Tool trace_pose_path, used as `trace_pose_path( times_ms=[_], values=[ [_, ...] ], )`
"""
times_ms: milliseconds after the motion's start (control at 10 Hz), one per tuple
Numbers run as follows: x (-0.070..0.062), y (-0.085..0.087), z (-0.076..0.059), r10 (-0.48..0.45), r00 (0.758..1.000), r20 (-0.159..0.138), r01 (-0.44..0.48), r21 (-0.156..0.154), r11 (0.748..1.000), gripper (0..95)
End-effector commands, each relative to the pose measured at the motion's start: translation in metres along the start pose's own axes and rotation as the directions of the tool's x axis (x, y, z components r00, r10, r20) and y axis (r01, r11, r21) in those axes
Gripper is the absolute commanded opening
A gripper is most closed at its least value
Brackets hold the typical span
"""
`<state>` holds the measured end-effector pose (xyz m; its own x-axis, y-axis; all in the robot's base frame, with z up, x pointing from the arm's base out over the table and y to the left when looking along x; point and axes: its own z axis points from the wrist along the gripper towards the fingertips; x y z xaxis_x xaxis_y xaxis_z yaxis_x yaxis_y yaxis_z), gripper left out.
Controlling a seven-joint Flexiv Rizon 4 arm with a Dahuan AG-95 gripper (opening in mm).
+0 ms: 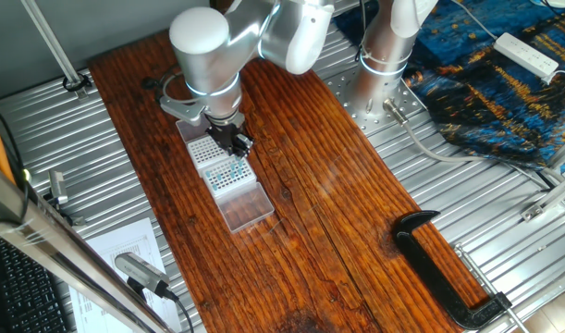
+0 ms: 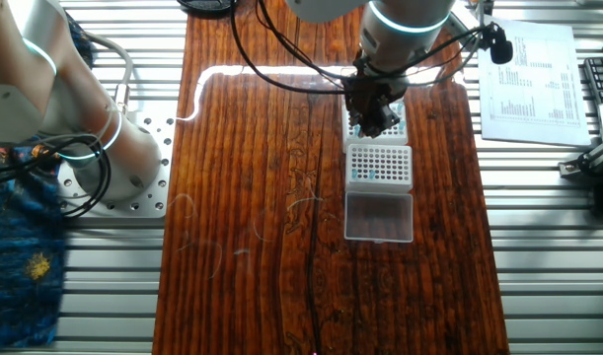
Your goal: Transfer all medium pipette tips from one holder to another
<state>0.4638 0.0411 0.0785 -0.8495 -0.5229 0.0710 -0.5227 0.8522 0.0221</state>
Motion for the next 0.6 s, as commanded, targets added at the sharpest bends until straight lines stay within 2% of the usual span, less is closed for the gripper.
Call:
trace_pose_path(
  times_ms=[100,600],
  values=[
    [0.0006,0.0002,0.0,0.0,1.0,0.0,0.0,0.003,1.0,0.0],
    [0.0006,0.0002,0.0005,-0.012,1.0,0.003,0.012,0.004,1.0,0.0]
  ],
)
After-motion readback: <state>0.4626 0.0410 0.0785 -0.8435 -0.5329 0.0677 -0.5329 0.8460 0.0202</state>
